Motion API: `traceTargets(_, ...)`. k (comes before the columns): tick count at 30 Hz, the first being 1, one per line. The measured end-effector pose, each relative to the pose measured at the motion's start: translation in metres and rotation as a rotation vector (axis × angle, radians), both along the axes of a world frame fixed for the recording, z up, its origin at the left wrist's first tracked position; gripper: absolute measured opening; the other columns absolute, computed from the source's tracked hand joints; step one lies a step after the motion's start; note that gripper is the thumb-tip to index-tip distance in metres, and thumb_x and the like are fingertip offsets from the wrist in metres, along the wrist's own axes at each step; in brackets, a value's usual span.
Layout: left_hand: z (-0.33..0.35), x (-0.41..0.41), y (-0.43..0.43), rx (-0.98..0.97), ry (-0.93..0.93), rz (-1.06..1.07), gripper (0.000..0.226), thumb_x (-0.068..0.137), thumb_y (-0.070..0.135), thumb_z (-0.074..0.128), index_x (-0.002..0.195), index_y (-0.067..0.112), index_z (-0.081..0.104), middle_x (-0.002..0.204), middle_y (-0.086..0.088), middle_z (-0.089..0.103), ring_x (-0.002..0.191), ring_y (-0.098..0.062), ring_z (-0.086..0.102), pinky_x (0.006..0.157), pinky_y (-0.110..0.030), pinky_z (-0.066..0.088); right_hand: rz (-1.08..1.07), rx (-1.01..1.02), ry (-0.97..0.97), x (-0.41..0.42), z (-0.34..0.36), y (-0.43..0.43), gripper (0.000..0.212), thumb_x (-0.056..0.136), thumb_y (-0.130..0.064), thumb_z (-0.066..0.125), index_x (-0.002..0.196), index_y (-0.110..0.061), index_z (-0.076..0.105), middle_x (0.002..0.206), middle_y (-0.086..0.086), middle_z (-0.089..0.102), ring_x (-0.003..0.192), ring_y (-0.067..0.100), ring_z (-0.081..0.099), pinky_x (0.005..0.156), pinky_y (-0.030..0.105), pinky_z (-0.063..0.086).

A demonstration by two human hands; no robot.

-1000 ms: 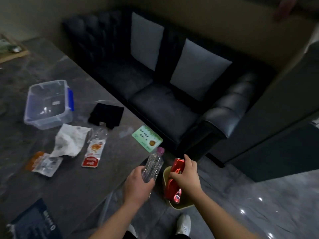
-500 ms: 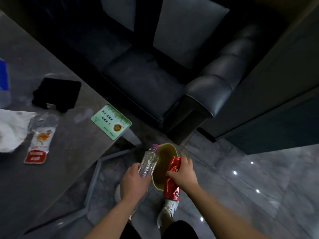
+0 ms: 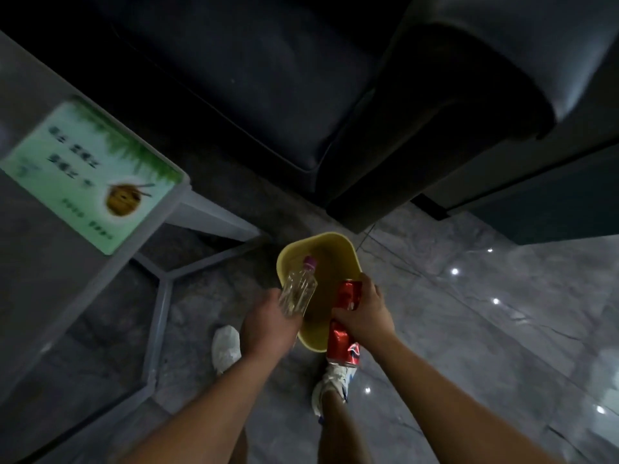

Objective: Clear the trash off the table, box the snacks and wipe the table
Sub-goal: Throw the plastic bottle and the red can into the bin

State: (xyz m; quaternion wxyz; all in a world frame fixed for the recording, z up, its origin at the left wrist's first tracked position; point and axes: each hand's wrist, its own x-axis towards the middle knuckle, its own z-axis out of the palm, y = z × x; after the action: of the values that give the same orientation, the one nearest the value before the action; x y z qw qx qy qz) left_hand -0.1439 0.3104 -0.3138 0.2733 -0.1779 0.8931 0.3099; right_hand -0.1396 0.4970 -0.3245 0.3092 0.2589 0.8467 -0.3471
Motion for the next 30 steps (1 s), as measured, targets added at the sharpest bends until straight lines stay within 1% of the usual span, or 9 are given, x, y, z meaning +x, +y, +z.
traceTargets(5, -0.049, -0.006, 0.008, -0.032, -0.018, -0.051, 0.050, 0.077, 0.037, 0.071, 0.122, 0.027, 0.053, 0.112, -0.004, 0.061, 0.099, -0.025, 0.058, 0.073, -0.034, 0.045, 0.010, -0.007, -0.057, -0.004, -0.059, -0.001, 0.092, 0.077, -0.036, 0.081, 0.151, -0.021, 0.030, 0.141, 0.006, 0.054, 0.119, 0.028, 0.060, 0.093, 0.050, 0.054)
traceTargets(8, -0.068, -0.010, 0.010, -0.075, -0.061, -0.082, 0.055, 0.079, 0.038, 0.069, 0.129, 0.028, 0.050, 0.120, -0.009, 0.059, 0.108, -0.030, 0.056, 0.080, -0.037, 0.047, 0.009, -0.003, -0.089, -0.007, -0.085, -0.001, 0.088, 0.078, -0.038, 0.081, 0.149, -0.018, 0.032, 0.139, 0.007, 0.057, 0.119, 0.029, 0.060, 0.092, 0.046, 0.054)
traceTargets(11, -0.080, -0.013, 0.013, -0.108, -0.078, -0.098, 0.056, 0.080, 0.038, 0.069, 0.132, 0.028, 0.049, 0.122, -0.011, 0.056, 0.109, -0.029, 0.055, 0.075, -0.034, 0.041, 0.024, 0.014, -0.096, -0.011, -0.104, -0.001, 0.080, 0.079, -0.041, 0.080, 0.142, -0.018, 0.037, 0.132, 0.008, 0.061, 0.112, 0.028, 0.062, 0.079, 0.036, 0.049)
traceTargets(13, -0.085, -0.014, 0.014, -0.106, -0.067, -0.102, 0.057, 0.081, 0.036, 0.069, 0.132, 0.026, 0.050, 0.123, -0.012, 0.055, 0.107, -0.029, 0.056, 0.075, -0.033, 0.041, 0.026, 0.005, -0.116, -0.015, -0.113, 0.000, 0.077, 0.081, -0.043, 0.079, 0.142, -0.019, 0.038, 0.129, 0.007, 0.061, 0.108, 0.027, 0.063, 0.075, 0.035, 0.048)
traceTargets(16, -0.093, -0.018, 0.020, -0.107, -0.076, -0.128, 0.054, 0.081, 0.035, 0.068, 0.131, 0.024, 0.051, 0.122, -0.012, 0.054, 0.106, -0.030, 0.056, 0.079, -0.035, 0.045, 0.024, -0.024, -0.160, -0.021, -0.125, 0.001, 0.081, 0.083, -0.044, 0.077, 0.147, -0.019, 0.035, 0.131, 0.010, 0.059, 0.112, 0.030, 0.063, 0.089, 0.045, 0.055)
traceTargets(19, -0.102, -0.022, 0.026, -0.101, -0.087, -0.153, 0.048, 0.082, 0.038, 0.064, 0.127, 0.024, 0.054, 0.120, -0.011, 0.056, 0.108, -0.030, 0.056, 0.083, -0.039, 0.049, 0.013, -0.044, -0.186, -0.024, -0.139, 0.003, 0.080, 0.085, -0.044, 0.076, 0.149, -0.020, 0.034, 0.131, 0.010, 0.060, 0.114, 0.031, 0.062, 0.095, 0.051, 0.053)
traceTargets(22, -0.111, -0.023, 0.032, -0.092, -0.081, -0.170, 0.047, 0.081, 0.036, 0.066, 0.125, 0.025, 0.055, 0.122, -0.009, 0.054, 0.108, -0.029, 0.055, 0.085, -0.040, 0.049, -0.008, -0.061, -0.205, -0.023, -0.153, 0.006, 0.076, 0.087, -0.042, 0.075, 0.148, -0.021, 0.035, 0.131, 0.010, 0.060, 0.114, 0.030, 0.062, 0.095, 0.048, 0.053)
traceTargets(26, -0.122, -0.025, 0.040, -0.129, -0.066, -0.208, 0.050, 0.079, 0.035, 0.068, 0.127, 0.027, 0.053, 0.127, -0.007, 0.047, 0.110, -0.028, 0.052, 0.083, -0.038, 0.048, -0.004, -0.059, -0.231, -0.017, -0.171, 0.009, 0.071, 0.088, -0.043, 0.073, 0.146, -0.022, 0.037, 0.129, 0.009, 0.060, 0.113, 0.030, 0.061, 0.088, 0.041, 0.050)
traceTargets(30, -0.130, -0.025, 0.046, -0.202, -0.001, -0.299, 0.042, 0.079, 0.035, 0.069, 0.119, 0.026, 0.057, 0.123, -0.005, 0.047, 0.110, -0.028, 0.051, 0.086, -0.042, 0.048, -0.003, -0.071, -0.227, -0.010, -0.183, 0.010, 0.072, 0.089, -0.044, 0.071, 0.149, -0.024, 0.036, 0.134, 0.008, 0.059, 0.117, 0.030, 0.059, 0.089, 0.038, 0.047)
